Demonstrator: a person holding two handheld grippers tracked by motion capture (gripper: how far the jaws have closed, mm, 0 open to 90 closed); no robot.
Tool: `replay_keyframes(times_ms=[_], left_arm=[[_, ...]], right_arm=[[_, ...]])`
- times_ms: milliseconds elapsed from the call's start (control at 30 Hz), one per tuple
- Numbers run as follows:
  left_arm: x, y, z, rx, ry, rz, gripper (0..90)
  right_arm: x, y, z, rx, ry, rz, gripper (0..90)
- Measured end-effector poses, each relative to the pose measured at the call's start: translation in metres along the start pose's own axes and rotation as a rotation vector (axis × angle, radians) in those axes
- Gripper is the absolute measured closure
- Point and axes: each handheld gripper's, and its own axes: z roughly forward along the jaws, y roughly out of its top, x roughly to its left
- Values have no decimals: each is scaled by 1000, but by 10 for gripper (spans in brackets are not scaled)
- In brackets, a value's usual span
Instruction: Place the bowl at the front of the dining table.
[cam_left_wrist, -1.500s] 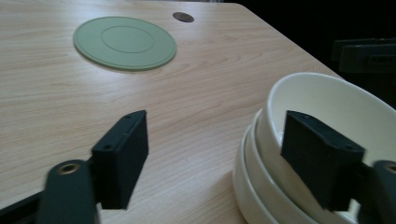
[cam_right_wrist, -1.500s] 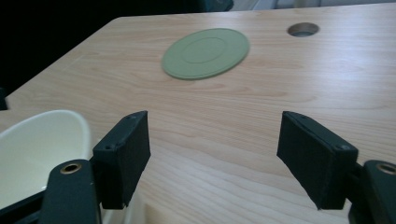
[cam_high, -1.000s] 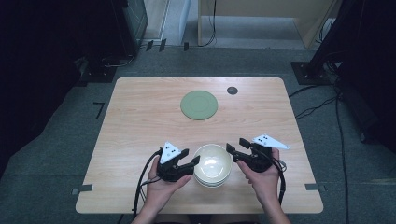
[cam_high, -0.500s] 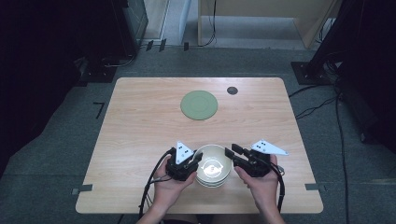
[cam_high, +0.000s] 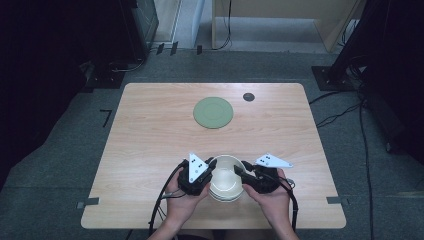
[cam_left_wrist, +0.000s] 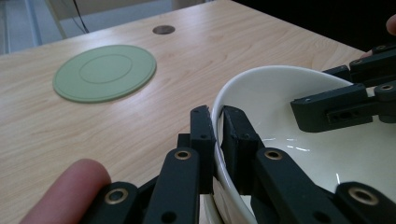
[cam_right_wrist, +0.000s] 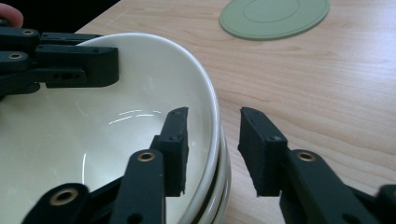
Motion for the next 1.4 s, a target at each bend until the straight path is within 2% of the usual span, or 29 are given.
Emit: replay_keyframes(times_ms=[33,100,133,233,367,433,533,667,767,833,867,900,933,967,1000,1033,1067,1100,1200,1233,1300,1367,1400], left_arm=[[0,0,0,0,0,0,841],[-2,0,-3,-28,14,26,841],[-5,0,-6,-63,35,63,840],[-5,1,-9,-88,28,69,839],[-6,0,-11,-109,33,86,840],[-8,1,-13,-122,39,106,840],[-9,2,-15,-137,47,115,840],[-11,0,-19,-168,60,136,839],[-10,0,-20,-193,48,130,835],[-7,-2,-22,-224,28,95,825],[-7,-2,-22,-224,28,95,808],[-5,-3,-24,-247,17,69,808],[0,-1,-25,-237,-14,10,596],[0,-1,-25,-237,-14,10,459],[7,2,-25,-193,-47,-63,299],[11,3,-26,-182,-53,-94,166],[11,3,-26,-182,-53,-94,112],[18,3,-32,-199,-72,-108,91],[22,3,-40,-217,-56,-99,85],[28,3,-48,-243,-67,-99,0],[34,1,-54,-246,-31,-120,0],[39,-1,-57,-251,-22,-131,0],[49,-7,-60,-259,-1,-154,0]], right_arm=[[0,0,0,0,0,0,665],[0,1,-4,-41,1,11,693],[1,1,-6,-61,5,13,733],[3,3,-10,-98,15,7,747],[4,4,-5,-70,23,20,741],[6,3,-2,-61,23,11,758],[8,3,2,-55,27,-3,833],[7,4,1,-62,58,-24,852],[6,3,0,-74,67,-21,855],[7,4,-1,-84,69,-25,856],[7,5,-2,-89,68,-25,855],[7,5,-2,-89,68,-25,855],[9,7,-4,-107,53,-24,855],[9,7,-4,-107,53,-24,855],[8,10,-6,-125,48,-23,854],[7,12,-7,-132,46,-22,855],[7,12,-7,-132,46,-22,855],[5,16,-8,-146,29,-23,854],[3,20,-8,-150,16,-25,854],[1,23,-7,-154,5,-23,854],[-1,26,-6,-158,3,-16,854],[-2,27,-5,-162,3,-15,854],[-2,30,-3,-165,0,-15,853]])
